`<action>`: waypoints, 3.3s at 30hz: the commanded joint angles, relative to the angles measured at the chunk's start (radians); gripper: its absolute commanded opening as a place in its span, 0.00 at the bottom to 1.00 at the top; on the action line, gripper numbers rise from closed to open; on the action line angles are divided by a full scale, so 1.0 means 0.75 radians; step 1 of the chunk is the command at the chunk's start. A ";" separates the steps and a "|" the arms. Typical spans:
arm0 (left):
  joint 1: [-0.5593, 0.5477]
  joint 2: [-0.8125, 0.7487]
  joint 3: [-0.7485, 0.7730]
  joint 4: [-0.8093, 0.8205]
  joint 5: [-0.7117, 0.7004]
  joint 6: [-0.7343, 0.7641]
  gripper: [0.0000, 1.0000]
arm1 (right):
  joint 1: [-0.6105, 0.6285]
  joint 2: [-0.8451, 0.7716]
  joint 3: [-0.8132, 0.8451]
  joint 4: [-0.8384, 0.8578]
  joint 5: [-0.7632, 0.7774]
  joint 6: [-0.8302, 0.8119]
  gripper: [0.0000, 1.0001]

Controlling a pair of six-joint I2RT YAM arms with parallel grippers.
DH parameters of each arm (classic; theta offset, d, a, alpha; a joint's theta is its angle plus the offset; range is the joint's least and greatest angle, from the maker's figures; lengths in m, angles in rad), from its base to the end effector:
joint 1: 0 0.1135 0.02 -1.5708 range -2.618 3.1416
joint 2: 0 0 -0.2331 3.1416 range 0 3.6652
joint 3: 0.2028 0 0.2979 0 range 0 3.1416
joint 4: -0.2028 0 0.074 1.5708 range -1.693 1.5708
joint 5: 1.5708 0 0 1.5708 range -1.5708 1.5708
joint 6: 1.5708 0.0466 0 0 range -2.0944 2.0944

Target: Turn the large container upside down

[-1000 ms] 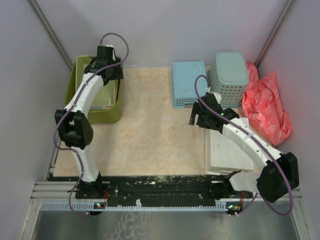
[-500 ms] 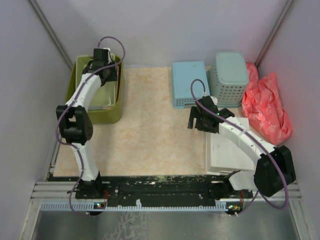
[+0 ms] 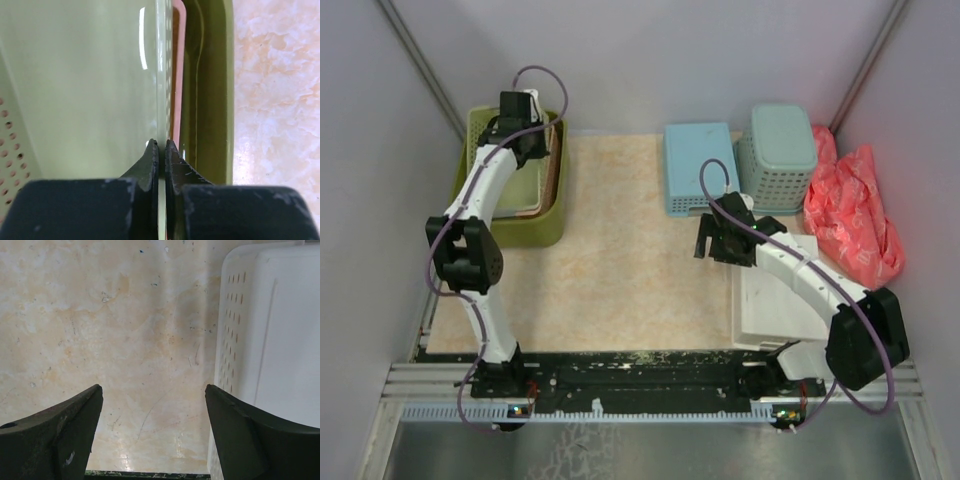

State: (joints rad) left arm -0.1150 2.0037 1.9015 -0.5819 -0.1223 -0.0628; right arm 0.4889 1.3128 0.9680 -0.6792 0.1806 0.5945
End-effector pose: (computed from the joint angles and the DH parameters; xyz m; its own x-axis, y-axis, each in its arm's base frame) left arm 0.5047 -0.0526 0.2790 -0.6278 0.0098 -0.7783 -0.0195 0.9994 0.0283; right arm 0.2844 0.1418 0.1944 -0.8373 0.1787 -0.5167 0.1080 0.9805 0.1641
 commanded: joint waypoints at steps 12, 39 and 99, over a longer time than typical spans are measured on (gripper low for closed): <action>0.003 -0.468 0.201 -0.072 0.036 0.050 0.00 | -0.113 0.110 -0.019 -0.212 0.351 0.126 0.87; -0.586 -1.062 -1.085 1.236 1.240 -1.376 0.00 | -0.138 -0.535 0.541 -0.186 0.277 -0.142 0.89; -0.618 -0.529 -0.786 0.098 0.469 -0.461 0.97 | -0.134 -0.462 0.148 -0.220 -0.129 -0.120 0.89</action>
State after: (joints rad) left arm -0.5880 1.6886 1.1599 -0.2871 0.3946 -0.5598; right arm 0.3897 0.9463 1.0851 -0.8623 0.1974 0.5205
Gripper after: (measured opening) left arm 0.950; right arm 0.887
